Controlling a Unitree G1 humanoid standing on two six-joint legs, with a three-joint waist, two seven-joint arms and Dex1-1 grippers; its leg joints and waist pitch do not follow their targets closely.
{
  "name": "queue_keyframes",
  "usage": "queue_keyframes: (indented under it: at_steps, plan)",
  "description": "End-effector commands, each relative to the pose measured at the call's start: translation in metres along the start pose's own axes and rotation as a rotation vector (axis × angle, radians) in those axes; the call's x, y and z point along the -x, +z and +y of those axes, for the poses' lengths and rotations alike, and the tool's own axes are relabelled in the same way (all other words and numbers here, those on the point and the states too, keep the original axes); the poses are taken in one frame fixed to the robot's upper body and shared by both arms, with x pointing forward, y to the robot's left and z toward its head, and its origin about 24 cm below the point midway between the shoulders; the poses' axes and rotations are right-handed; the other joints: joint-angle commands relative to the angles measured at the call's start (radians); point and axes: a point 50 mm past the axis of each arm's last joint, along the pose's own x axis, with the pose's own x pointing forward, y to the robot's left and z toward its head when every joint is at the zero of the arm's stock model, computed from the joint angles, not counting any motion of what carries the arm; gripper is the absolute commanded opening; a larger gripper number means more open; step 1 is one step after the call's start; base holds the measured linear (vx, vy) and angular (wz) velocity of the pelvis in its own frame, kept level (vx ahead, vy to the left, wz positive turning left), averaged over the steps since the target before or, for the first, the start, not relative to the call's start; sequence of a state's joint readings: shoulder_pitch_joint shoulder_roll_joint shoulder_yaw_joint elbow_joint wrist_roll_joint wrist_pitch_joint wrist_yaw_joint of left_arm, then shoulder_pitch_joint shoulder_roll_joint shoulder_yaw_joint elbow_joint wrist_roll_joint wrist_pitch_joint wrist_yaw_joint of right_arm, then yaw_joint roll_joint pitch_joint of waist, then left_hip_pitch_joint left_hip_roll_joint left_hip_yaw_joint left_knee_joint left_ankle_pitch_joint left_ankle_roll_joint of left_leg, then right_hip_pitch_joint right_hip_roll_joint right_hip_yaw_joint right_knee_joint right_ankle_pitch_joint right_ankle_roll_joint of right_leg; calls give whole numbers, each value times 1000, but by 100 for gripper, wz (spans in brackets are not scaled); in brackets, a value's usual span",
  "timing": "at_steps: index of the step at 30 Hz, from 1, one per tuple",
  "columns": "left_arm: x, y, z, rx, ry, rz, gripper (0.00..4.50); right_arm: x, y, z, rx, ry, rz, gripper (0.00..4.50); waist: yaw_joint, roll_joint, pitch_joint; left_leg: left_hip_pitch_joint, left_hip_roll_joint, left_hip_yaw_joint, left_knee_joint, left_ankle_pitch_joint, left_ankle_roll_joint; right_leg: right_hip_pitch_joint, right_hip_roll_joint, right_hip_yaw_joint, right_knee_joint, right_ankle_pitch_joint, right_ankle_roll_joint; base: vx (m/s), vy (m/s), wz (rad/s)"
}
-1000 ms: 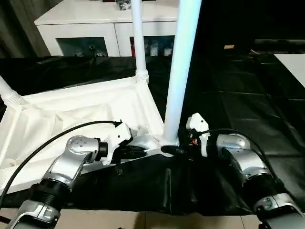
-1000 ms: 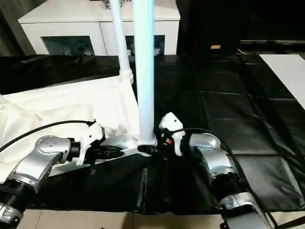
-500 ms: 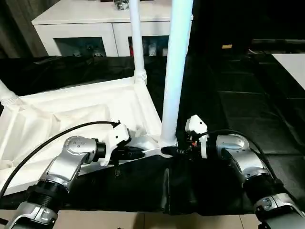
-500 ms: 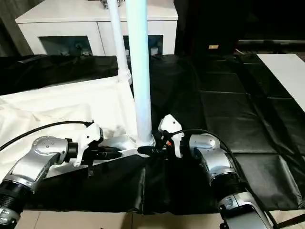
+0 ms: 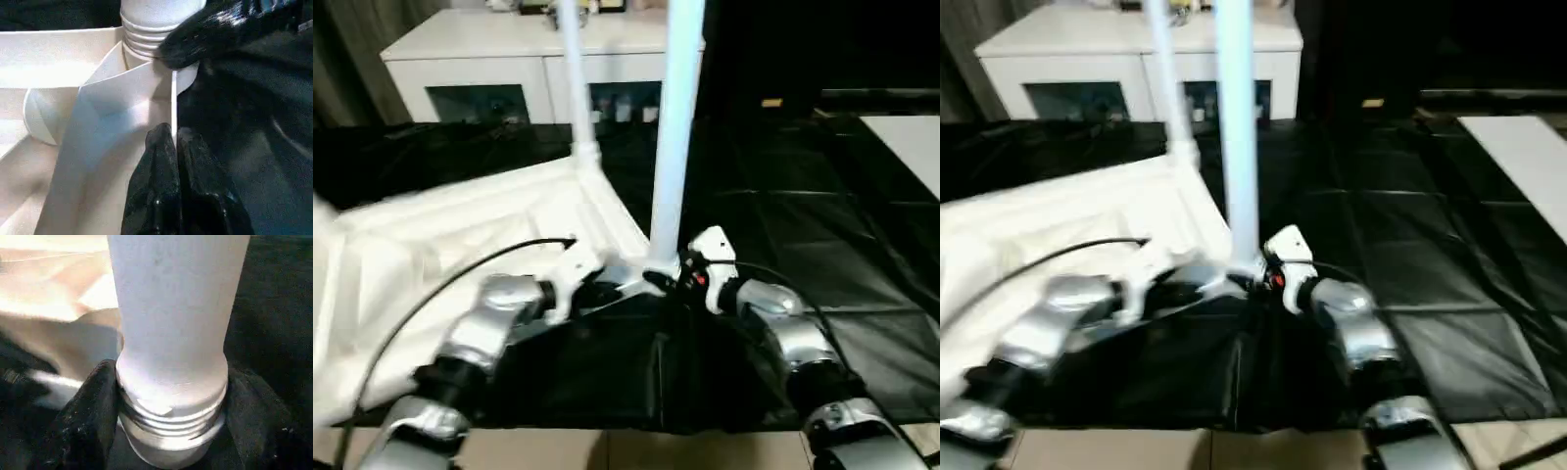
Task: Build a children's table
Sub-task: Rotate leg to tighten
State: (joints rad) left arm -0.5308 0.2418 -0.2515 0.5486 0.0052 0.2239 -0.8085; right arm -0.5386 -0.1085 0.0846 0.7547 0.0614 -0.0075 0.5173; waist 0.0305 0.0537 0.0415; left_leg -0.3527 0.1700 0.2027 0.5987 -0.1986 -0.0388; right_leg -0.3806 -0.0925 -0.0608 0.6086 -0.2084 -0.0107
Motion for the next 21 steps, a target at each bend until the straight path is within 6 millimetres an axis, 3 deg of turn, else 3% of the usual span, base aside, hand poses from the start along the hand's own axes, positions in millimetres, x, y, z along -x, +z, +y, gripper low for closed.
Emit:
queue_keyframes:
  at_steps: [1,5,6,7,11,12,14,15,16,17,21]
  plan:
    - [-21,-9,-9,105,69,50,0,-7,-9,-1,-70,-162,60,270,-4,-15,-37,15,54,-41,-91,-378,-20,11,-66,45,-106,-488,-150,0,0,0]
    - [-33,-1,-5,135,181,62,0,-18,-6,4,-104,-309,66,270,-1,-11,-40,16,52,-41,-91,-375,-12,7,-64,45,-110,-457,-145,0,0,0]
    - [-34,0,-5,135,188,63,0,-18,-6,4,-104,-318,67,270,-1,-11,-40,16,52,-41,-91,-375,-12,7,-64,45,-110,-457,-145,0,0,0]
    - [-37,2,-5,125,204,64,0,-24,-3,11,-96,-326,65,270,1,-2,-42,15,52,-43,-92,-374,-10,8,-66,45,-108,-445,-147,0,0,0]
    - [-40,5,-7,111,190,43,0,-34,2,26,-95,-291,39,270,-2,-4,-44,7,52,-43,-95,-374,1,13,-65,45,-107,-392,-151,0,0,0]
    - [-40,6,-7,93,174,34,0,-35,5,27,-111,-267,13,270,-1,3,-45,6,52,-42,-95,-373,9,14,-66,45,-106,-384,-155,0,0,0]
    - [-39,5,-8,85,159,37,0,-34,9,24,-134,-245,-16,270,-1,0,-46,3,54,-42,-96,-357,18,17,-65,45,-104,-363,-162,0,0,0]
    - [-39,5,-8,82,157,36,0,-34,9,24,-133,-246,-18,305,0,0,-46,4,54,-41,-96,-353,19,17,-65,45,-105,-360,-164,0,0,0]
    - [-37,5,-8,58,139,24,0,-33,11,21,-130,-252,-31,325,0,10,-46,5,54,-41,-96,-353,17,16,-66,45,-104,-354,-167,0,0,0]
    - [-33,2,-8,4,92,41,0,-30,13,16,-109,-244,-41,342,-1,4,-48,1,54,-44,-97,-352,20,20,-66,43,-104,-347,-166,0,0,0]
    - [-20,-7,-11,-71,-22,65,0,-22,15,7,-23,-170,-44,349,-1,3,-49,-2,58,-40,-97,-324,29,21,-67,45,-98,-304,-183,0,0,0]
